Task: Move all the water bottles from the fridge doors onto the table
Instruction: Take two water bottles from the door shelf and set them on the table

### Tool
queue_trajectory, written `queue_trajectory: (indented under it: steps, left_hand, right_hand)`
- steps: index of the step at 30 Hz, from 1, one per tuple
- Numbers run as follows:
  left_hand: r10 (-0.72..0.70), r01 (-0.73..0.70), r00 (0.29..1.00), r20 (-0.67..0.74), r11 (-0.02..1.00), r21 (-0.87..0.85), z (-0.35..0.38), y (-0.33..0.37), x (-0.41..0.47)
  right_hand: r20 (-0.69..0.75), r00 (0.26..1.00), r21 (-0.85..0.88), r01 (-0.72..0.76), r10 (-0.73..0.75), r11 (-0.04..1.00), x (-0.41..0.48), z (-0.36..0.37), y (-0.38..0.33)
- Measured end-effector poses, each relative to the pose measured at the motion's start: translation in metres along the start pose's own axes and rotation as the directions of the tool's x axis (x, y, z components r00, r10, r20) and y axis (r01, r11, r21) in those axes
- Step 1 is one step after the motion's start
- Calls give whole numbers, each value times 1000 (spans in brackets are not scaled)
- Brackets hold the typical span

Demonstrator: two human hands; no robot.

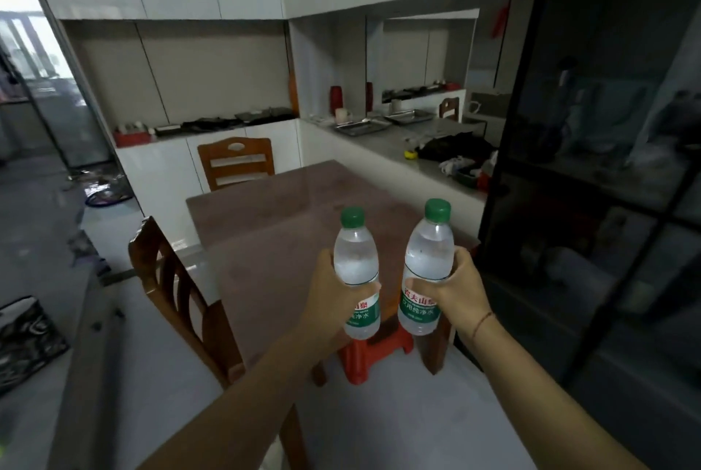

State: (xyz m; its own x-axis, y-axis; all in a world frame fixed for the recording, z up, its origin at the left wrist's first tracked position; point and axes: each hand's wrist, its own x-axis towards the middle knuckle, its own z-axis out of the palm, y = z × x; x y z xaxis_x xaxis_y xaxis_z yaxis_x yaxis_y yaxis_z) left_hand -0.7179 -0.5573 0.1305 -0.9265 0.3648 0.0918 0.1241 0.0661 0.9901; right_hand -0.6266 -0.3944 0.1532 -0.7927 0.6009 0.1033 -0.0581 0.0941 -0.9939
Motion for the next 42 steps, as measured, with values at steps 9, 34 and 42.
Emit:
queue_trajectory:
  steps: [9,34,42]
  left_hand:
    - [-8,2,999,44,990,144,-10,-30,165]
    - [-163,212,967,-194,939,270,158,-128,519]
    - [-235,293,950,-206,898,329,178,-165,581]
  right_hand:
    - [-95,995,-31,-17,14,999,135,41,24]
    - [106,983,-316,-107,148,943,572,5,151]
    - [116,971,-366,-156,211,918,646,33,194]
